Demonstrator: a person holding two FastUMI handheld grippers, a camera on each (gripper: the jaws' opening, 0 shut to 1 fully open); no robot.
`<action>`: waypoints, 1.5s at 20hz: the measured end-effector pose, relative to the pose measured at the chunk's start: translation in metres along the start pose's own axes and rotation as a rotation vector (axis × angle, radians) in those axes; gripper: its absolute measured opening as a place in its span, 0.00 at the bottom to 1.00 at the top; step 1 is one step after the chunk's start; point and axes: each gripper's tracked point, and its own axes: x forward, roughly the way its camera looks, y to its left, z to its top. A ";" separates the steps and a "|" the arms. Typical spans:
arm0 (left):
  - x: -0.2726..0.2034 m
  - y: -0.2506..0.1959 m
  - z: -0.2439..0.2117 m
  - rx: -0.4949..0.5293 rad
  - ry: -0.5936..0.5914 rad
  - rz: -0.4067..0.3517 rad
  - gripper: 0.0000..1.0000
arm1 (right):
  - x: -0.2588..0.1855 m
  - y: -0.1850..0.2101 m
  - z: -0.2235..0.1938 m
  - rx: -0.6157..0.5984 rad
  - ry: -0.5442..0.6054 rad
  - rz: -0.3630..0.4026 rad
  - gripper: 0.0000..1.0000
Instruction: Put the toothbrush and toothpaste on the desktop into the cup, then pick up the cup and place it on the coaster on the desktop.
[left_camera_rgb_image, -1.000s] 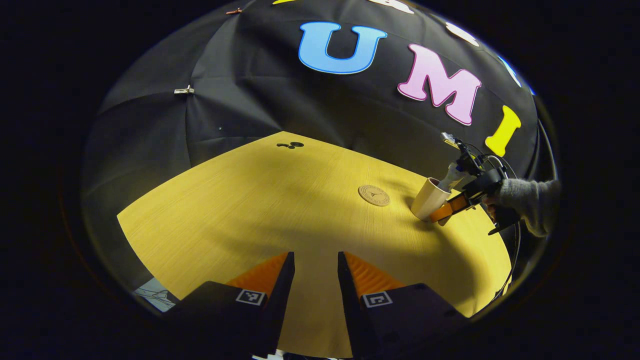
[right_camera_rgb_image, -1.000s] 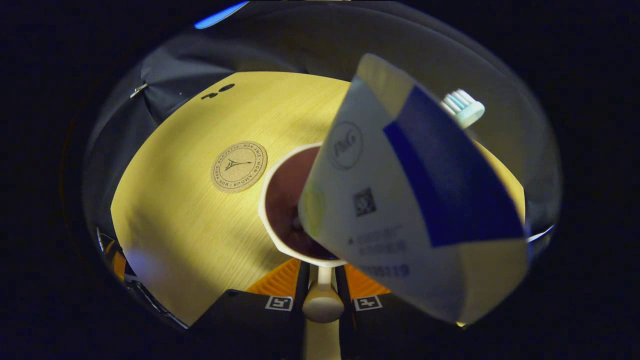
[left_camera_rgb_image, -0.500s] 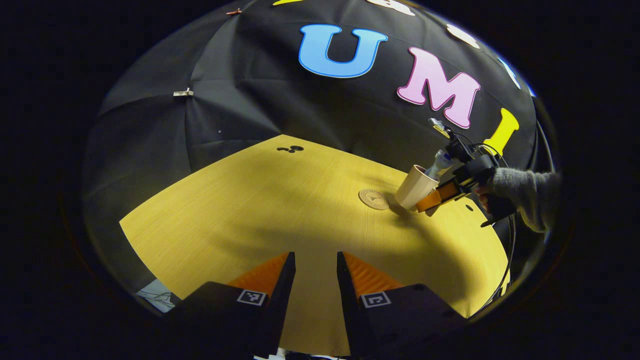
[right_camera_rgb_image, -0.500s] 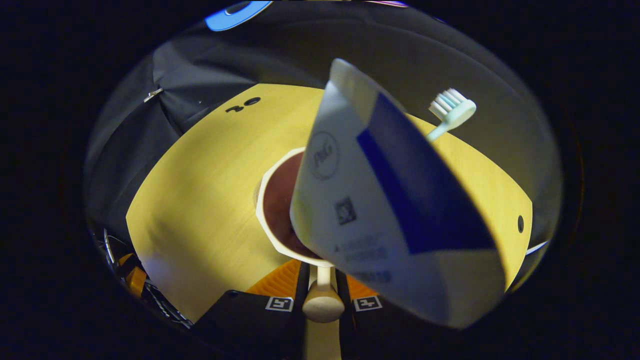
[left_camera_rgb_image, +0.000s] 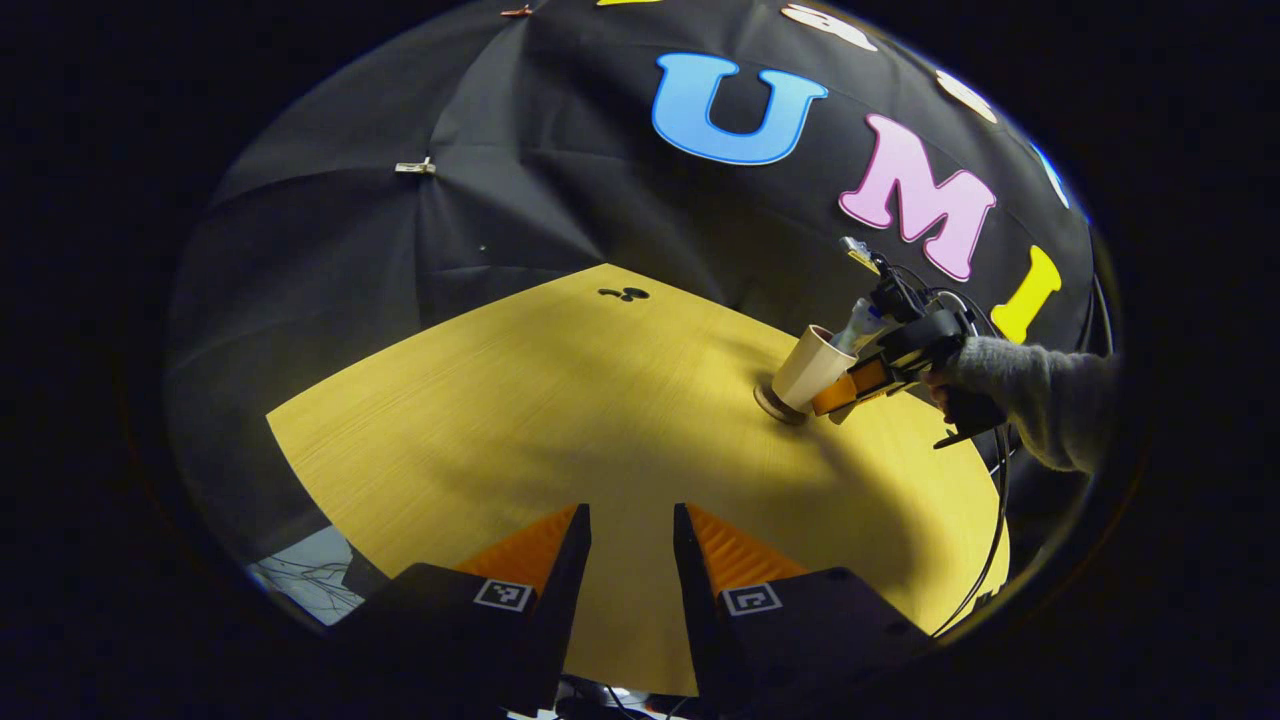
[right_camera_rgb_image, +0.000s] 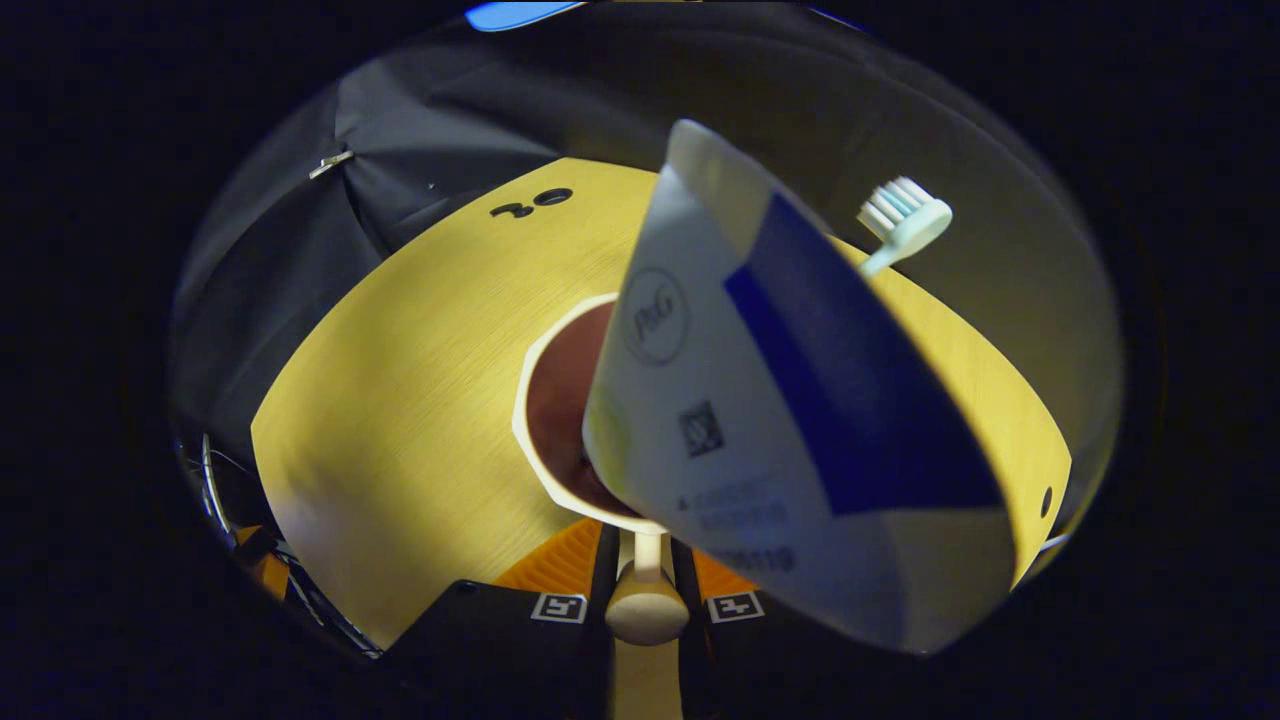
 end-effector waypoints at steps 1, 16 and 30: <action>0.000 0.002 -0.001 -0.005 0.003 0.006 0.54 | 0.004 0.001 0.001 -0.004 0.001 -0.008 0.29; -0.008 0.003 0.009 0.025 0.017 0.027 0.54 | -0.018 -0.015 -0.001 0.066 -0.013 -0.056 0.80; -0.046 -0.074 0.085 0.132 -0.073 -0.191 0.64 | -0.198 -0.024 0.012 0.257 -0.311 -0.100 1.00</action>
